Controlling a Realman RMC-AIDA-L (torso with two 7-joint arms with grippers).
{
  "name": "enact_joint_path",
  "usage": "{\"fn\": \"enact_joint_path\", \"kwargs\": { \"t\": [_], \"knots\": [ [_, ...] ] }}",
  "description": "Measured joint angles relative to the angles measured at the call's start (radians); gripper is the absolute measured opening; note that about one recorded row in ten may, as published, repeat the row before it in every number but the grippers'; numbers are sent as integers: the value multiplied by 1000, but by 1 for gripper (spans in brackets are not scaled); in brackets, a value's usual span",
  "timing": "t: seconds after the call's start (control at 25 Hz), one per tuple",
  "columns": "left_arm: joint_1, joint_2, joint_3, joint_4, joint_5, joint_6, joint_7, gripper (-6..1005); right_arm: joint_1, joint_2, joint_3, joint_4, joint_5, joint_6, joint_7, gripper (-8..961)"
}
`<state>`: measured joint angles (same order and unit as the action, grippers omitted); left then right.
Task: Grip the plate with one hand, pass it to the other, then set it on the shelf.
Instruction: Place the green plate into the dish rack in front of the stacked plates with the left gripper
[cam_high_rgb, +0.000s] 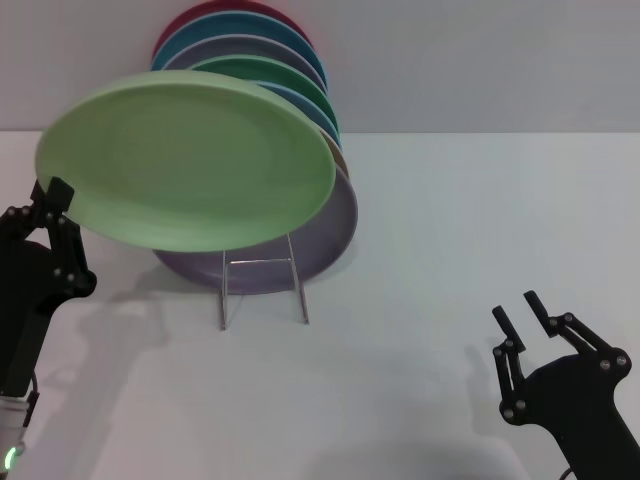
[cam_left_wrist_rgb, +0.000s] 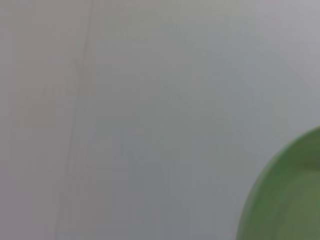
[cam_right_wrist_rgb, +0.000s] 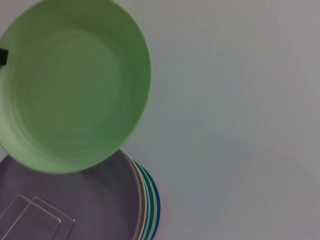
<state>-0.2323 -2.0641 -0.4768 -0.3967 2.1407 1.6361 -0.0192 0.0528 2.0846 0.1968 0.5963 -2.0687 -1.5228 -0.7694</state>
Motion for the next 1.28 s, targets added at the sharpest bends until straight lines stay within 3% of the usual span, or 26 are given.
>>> {"fn": "enact_joint_path", "kwargs": {
  "t": [0.56,1.28],
  "knots": [
    [-54,-11,-6,34,-1,-118,71,40,9,0,1,-7,26,1,-26,233],
    [-56,-14,19,42,4,-246,195,43,25,0,13,-21,40,2,-19,234]
  ]
}}
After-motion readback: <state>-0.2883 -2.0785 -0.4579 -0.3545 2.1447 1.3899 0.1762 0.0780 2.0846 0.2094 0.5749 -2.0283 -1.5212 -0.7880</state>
